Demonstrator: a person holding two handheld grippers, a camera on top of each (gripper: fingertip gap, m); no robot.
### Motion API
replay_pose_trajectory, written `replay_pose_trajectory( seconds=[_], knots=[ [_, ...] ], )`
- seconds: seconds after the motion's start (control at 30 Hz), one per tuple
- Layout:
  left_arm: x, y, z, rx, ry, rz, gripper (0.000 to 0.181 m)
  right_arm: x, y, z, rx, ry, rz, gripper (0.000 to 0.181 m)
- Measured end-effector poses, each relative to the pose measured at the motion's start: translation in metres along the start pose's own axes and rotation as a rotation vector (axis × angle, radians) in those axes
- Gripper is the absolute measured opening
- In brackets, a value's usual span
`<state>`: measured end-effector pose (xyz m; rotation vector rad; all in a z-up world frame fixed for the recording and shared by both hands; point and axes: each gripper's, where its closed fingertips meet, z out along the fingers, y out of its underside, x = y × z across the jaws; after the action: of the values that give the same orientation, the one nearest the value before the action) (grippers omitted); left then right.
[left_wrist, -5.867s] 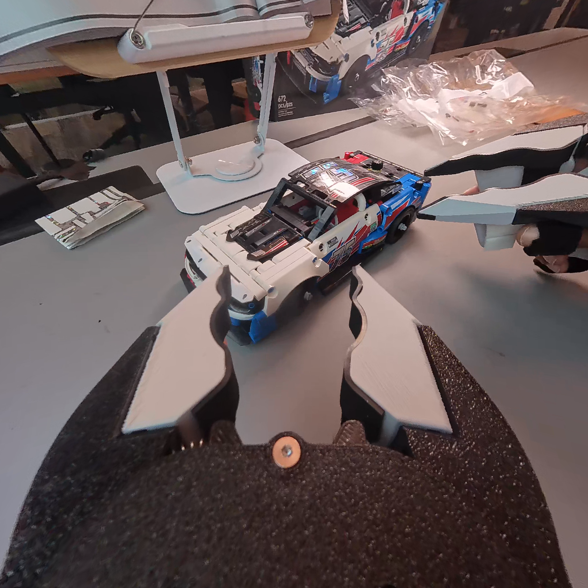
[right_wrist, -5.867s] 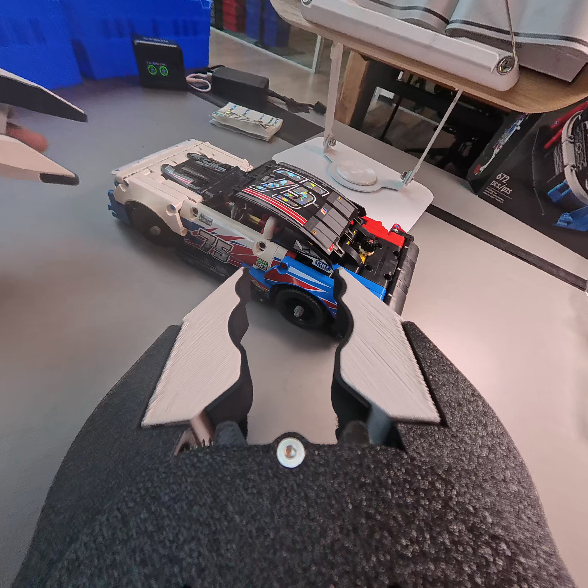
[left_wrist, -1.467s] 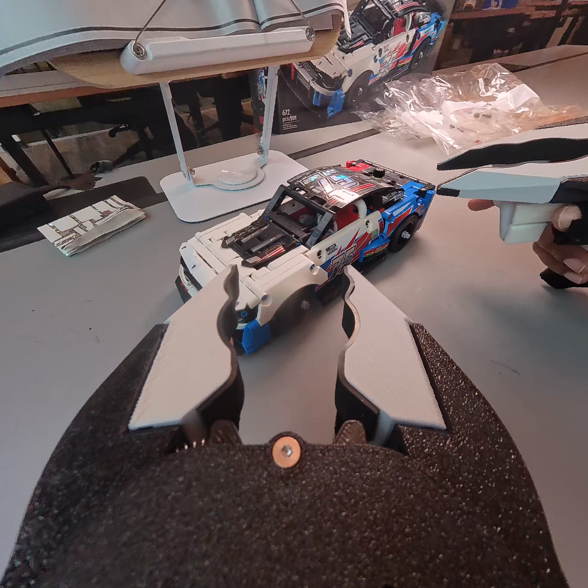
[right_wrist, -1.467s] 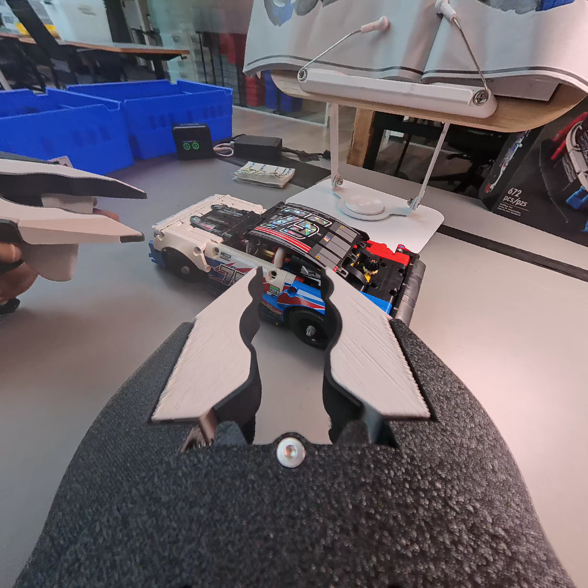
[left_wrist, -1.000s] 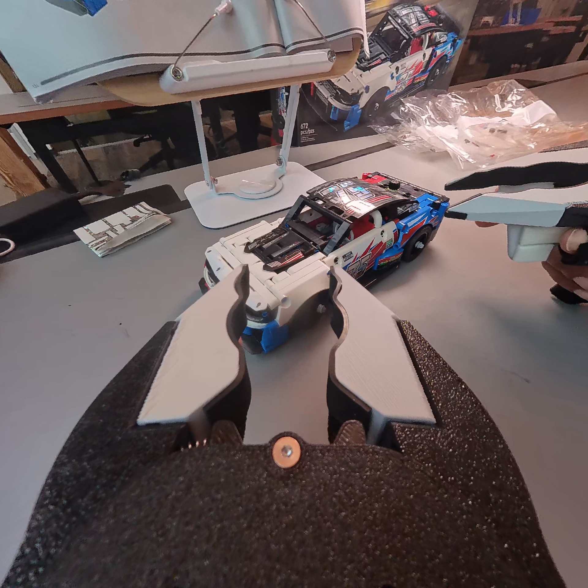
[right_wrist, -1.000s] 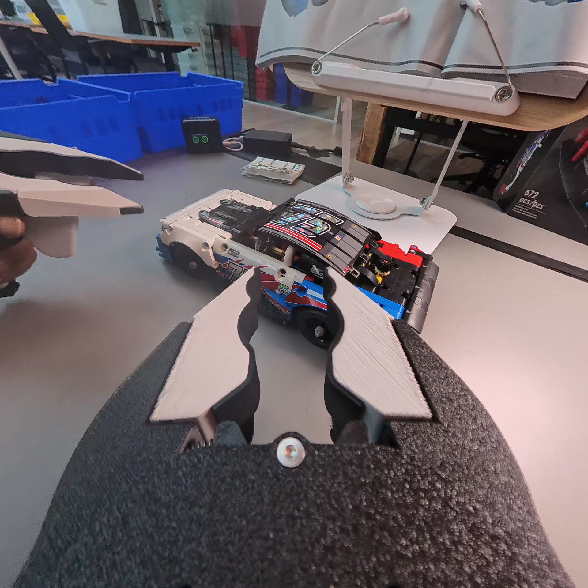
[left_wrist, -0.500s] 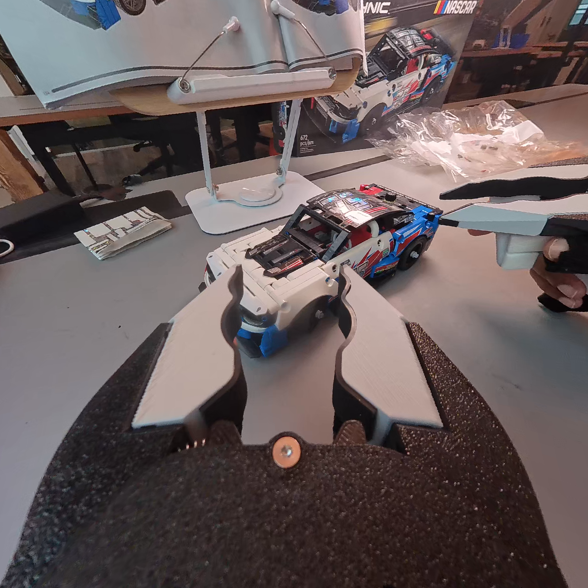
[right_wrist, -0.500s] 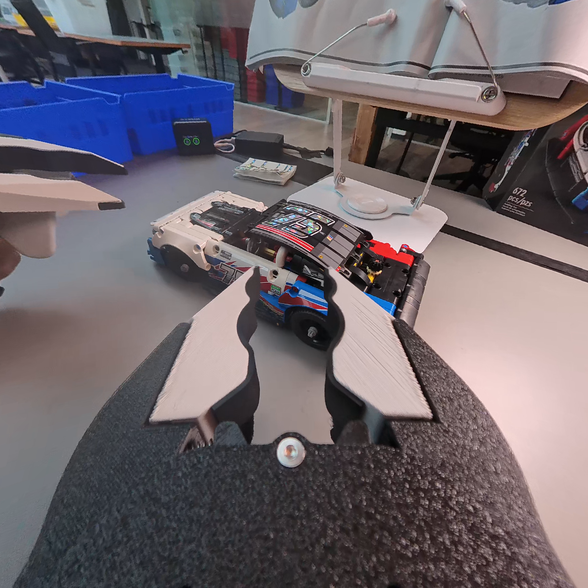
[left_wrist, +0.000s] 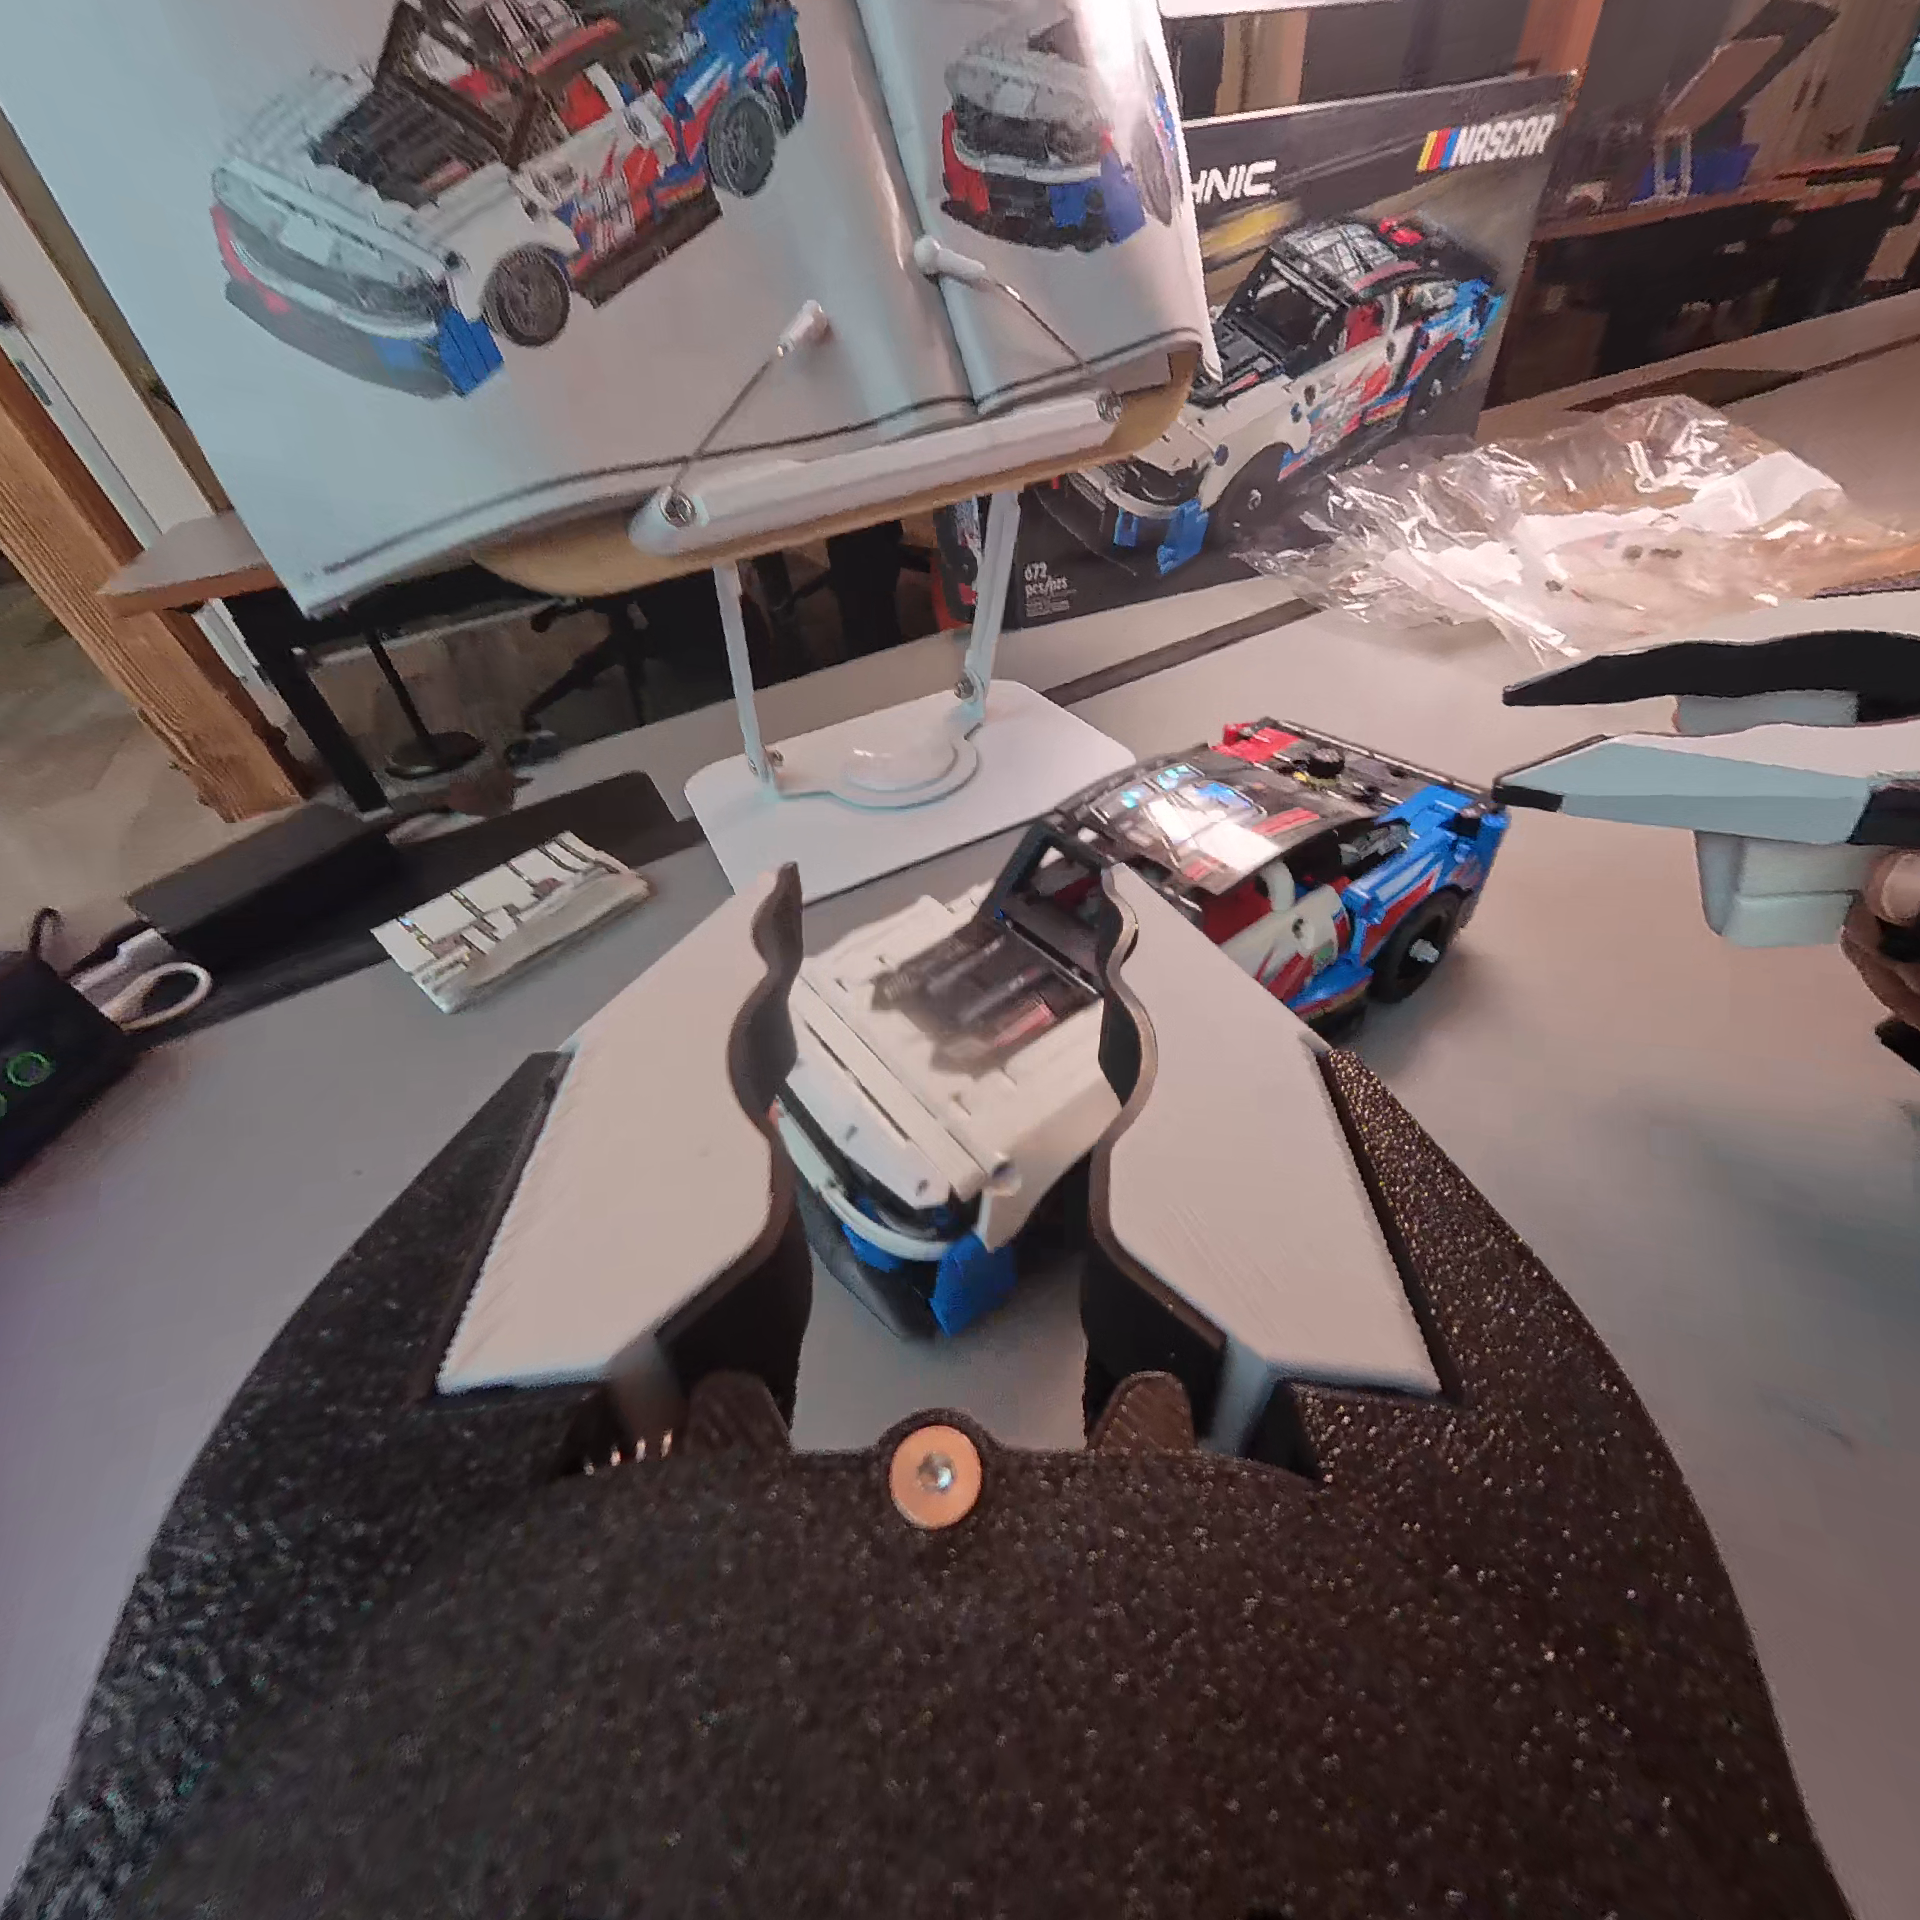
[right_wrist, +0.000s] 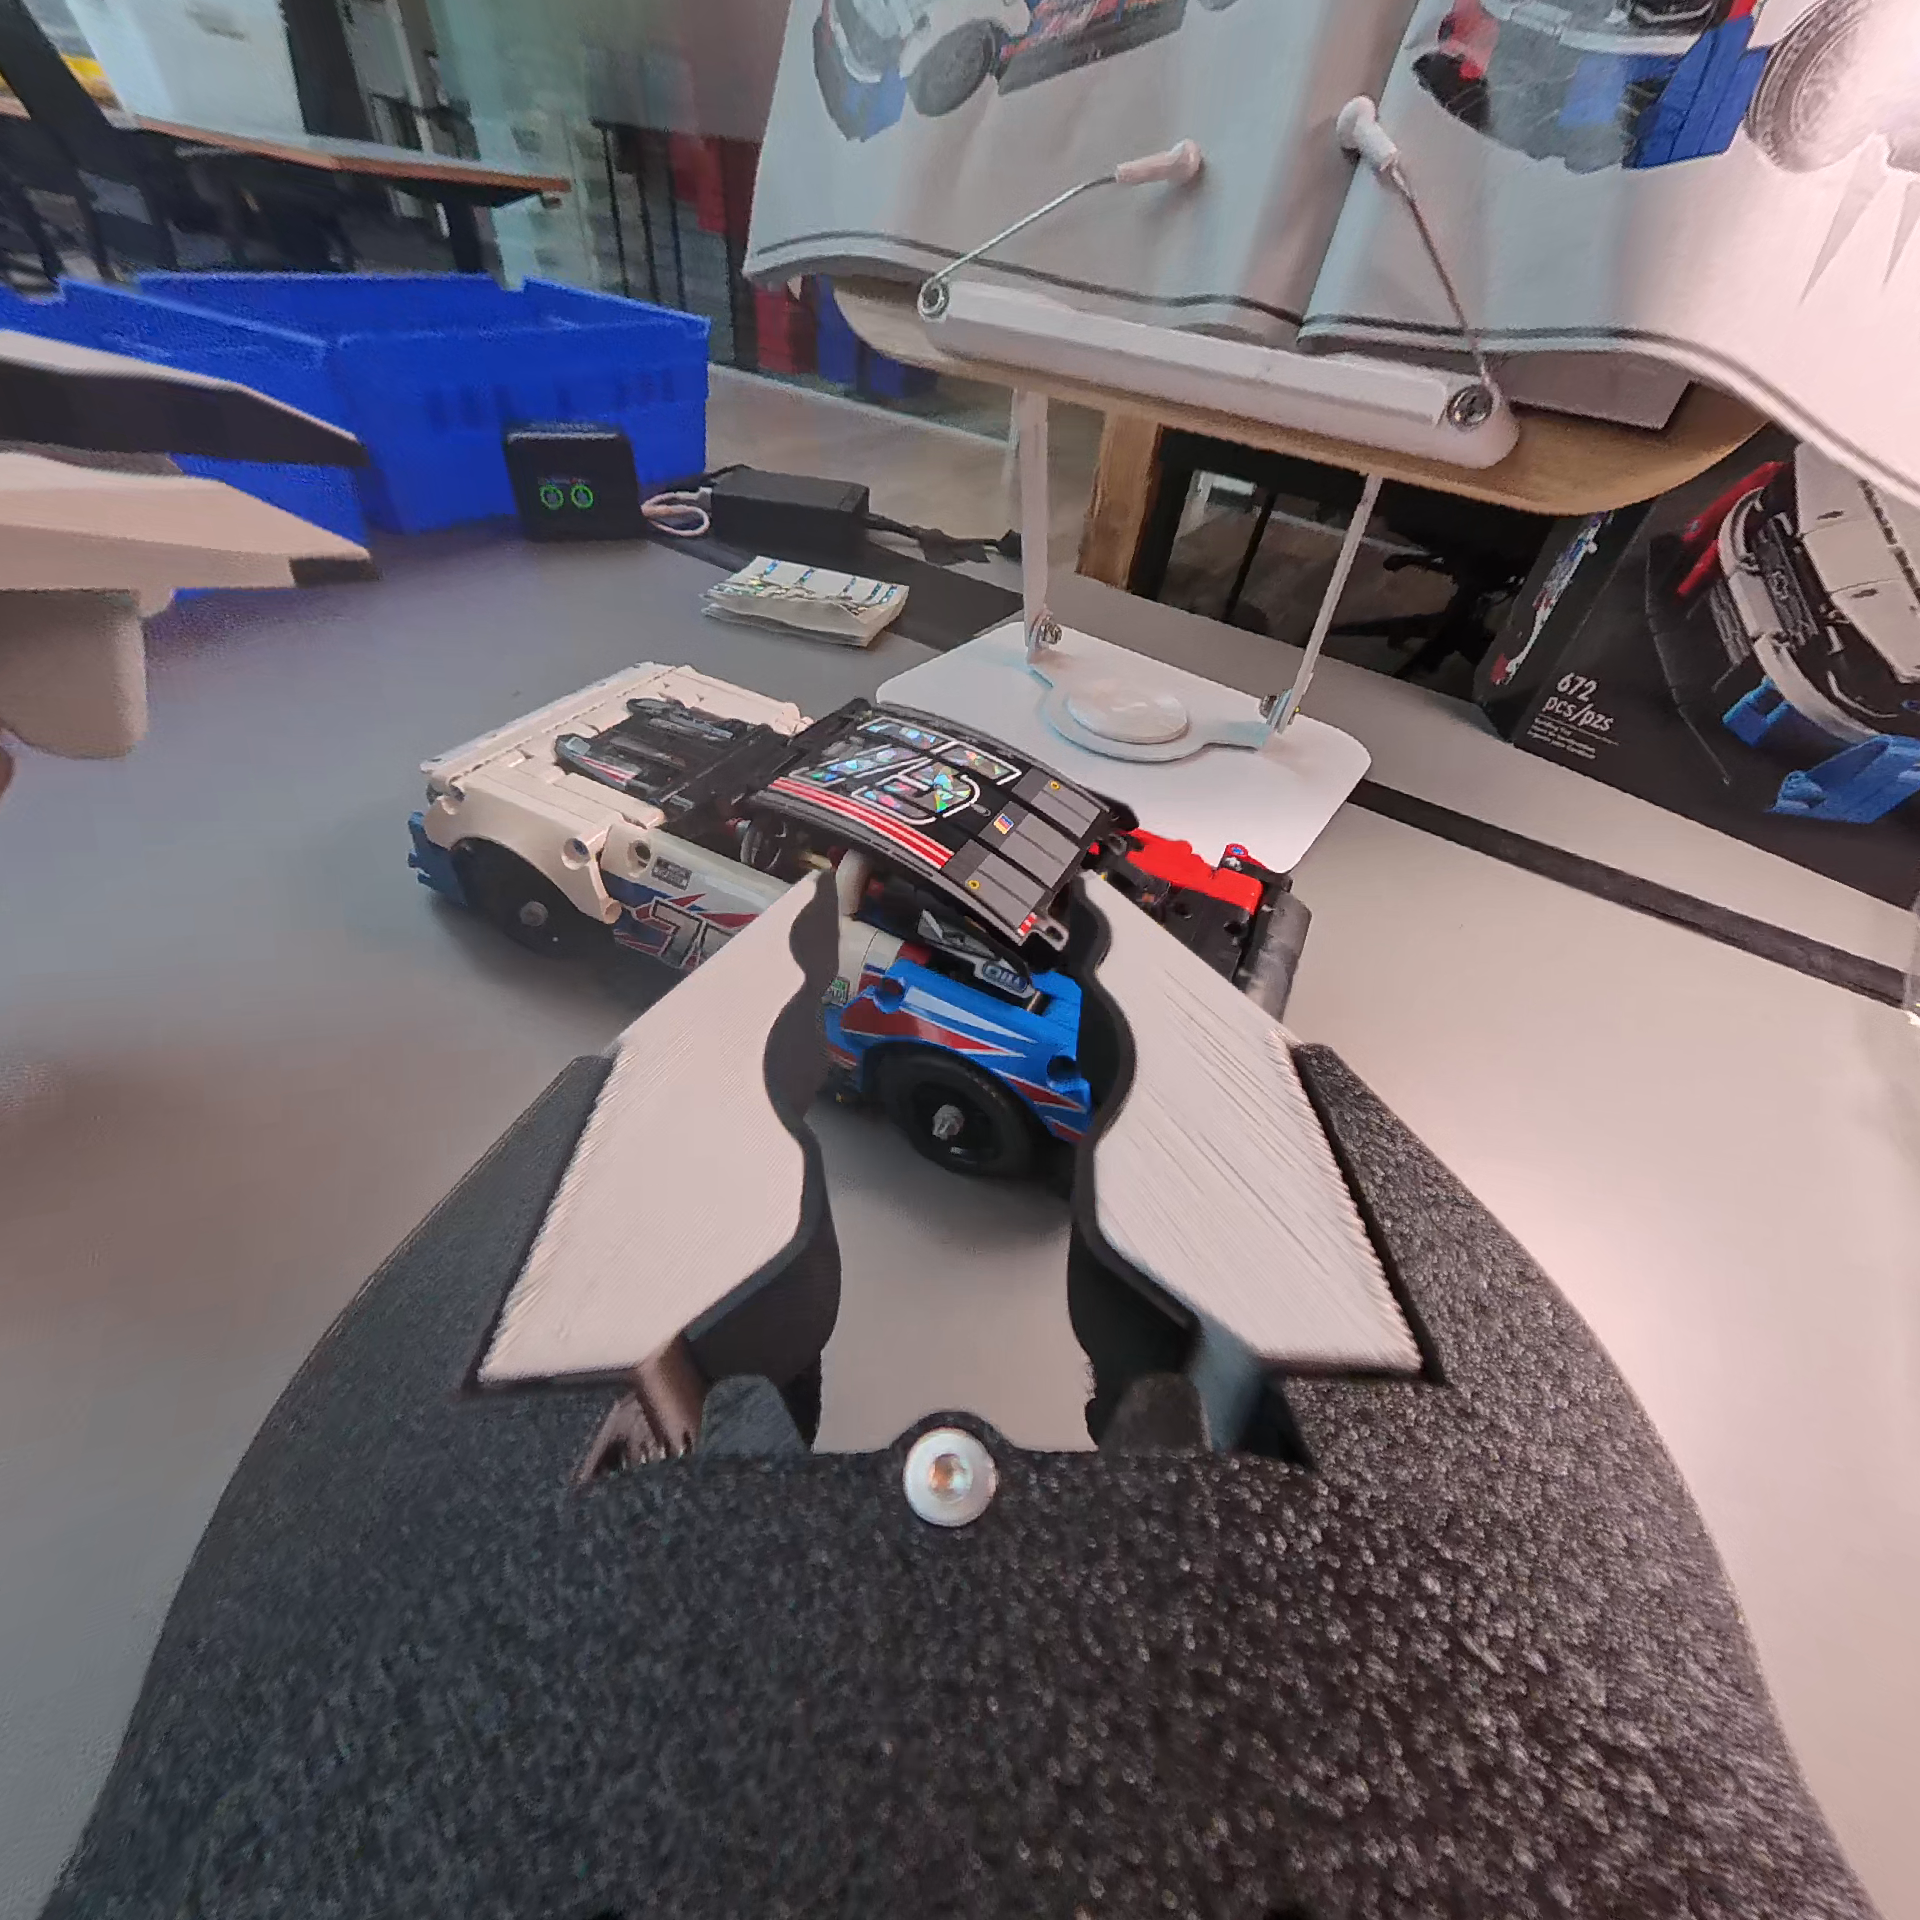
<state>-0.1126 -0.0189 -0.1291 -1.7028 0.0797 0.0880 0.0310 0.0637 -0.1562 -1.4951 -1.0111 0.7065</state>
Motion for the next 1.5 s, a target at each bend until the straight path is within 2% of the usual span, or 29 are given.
replay_pose_trajectory(
  seconds=[0.2,0.37,0.5,0.6,0.7,0.83,0.9,1.07,1.2,1.5],
  knots=[
    [-0.030,-0.061,0.025,0.103,-0.077,0.078,0.053,0.019,-0.043,0.007,0.077,0.047,-0.038,0.042],
    [-0.060,-0.115,0.043,0.196,-0.140,0.056,0.051,0.032,-0.110,0.021,0.196,0.062,-0.065,0.039],
    [-0.097,-0.162,0.060,0.261,-0.195,0.026,0.034,0.025,-0.172,0.034,0.311,0.038,-0.067,0.033],
    [-0.139,-0.185,0.084,0.250,-0.257,0.036,0.015,0.013,-0.194,0.037,0.362,0.002,-0.047,0.028],
    [-0.177,-0.194,0.114,0.217,-0.263,0.031,0.004,-0.003,-0.189,0.035,0.354,-0.032,-0.067,0.027],
    [-0.220,-0.193,0.148,0.167,-0.305,0.012,0.000,-0.016,-0.160,0.025,0.290,-0.040,-0.146,0.022],
    [-0.230,-0.191,0.160,0.163,-0.308,0.011,0.000,-0.016,-0.142,0.015,0.258,-0.035,-0.164,0.021],
    [-0.240,-0.187,0.176,0.163,-0.317,0.020,0.000,-0.001,-0.100,-0.009,0.189,-0.014,-0.117,0.021],
    [-0.242,-0.188,0.182,0.164,-0.323,0.017,0.000,0.015,-0.077,-0.017,0.154,0.010,-0.055,0.021],
    [-0.238,-0.193,0.186,0.163,-0.335,0.058,0.000,0.015,-0.059,-0.020,0.121,0.001,-0.027,0.020]
  ],
)
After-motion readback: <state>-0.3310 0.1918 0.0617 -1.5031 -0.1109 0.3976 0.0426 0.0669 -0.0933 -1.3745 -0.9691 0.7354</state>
